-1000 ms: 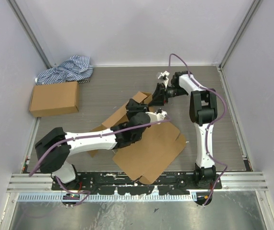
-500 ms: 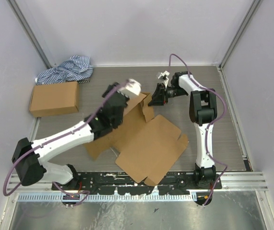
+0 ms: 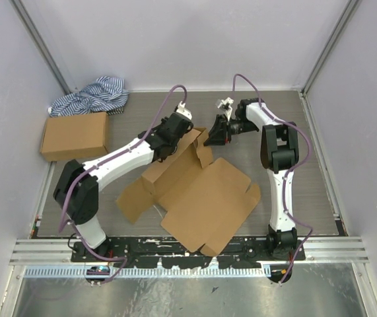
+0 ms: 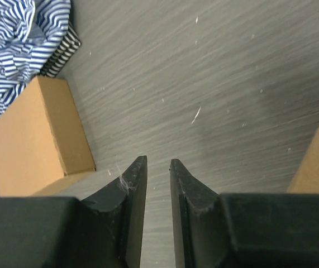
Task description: Fold the paper box
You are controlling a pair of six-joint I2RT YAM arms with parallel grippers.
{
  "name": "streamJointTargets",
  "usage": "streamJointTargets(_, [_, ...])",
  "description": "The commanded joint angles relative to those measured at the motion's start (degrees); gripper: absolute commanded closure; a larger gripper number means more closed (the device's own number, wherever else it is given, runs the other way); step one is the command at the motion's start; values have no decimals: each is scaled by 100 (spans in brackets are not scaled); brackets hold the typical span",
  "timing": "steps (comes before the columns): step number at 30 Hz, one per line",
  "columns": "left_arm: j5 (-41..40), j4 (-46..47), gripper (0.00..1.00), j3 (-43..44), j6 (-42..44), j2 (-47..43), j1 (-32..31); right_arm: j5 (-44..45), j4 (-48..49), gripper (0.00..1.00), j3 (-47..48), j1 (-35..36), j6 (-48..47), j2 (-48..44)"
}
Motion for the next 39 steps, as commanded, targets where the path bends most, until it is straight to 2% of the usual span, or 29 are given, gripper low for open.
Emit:
streamJointTargets(1, [179, -542, 70, 24, -562, -92, -7, -137, -100, 91, 84, 23, 32, -131])
streamJointTargets(14, [108, -710, 70, 25, -760, 87, -57, 247, -100, 77, 176, 239, 279, -197])
streamJointTargets(19, [172, -670, 70, 44, -724, 52, -79, 698, -45, 64, 414, 264, 651, -300])
streamJointTargets(21, [176, -653, 70, 36, -730, 45, -91, 1020, 481, 63, 372, 302, 1294, -430])
streamJointTargets(23, [218, -603, 70, 13, -737, 38, -108, 1425, 1502, 64, 47, 390, 2555, -706])
streamJointTargets(25, [244, -597, 70, -1, -750, 43, -123, 2217, 2734, 65, -523, 546, 3638, -1032])
streamJointTargets(27, [244, -582, 70, -14, -750, 22, -139, 2729, 3149, 67, -661, 713, 3969, -1178])
streamJointTargets(30, [278, -528, 70, -78, -744, -48, -142, 2757, 3443, 68, -836, 738, 4331, -1273])
streamJointTargets(39, [343, -477, 69, -149, -749, -202, -149, 3434, 5595, 66, -2350, 1024, 5584, -2228])
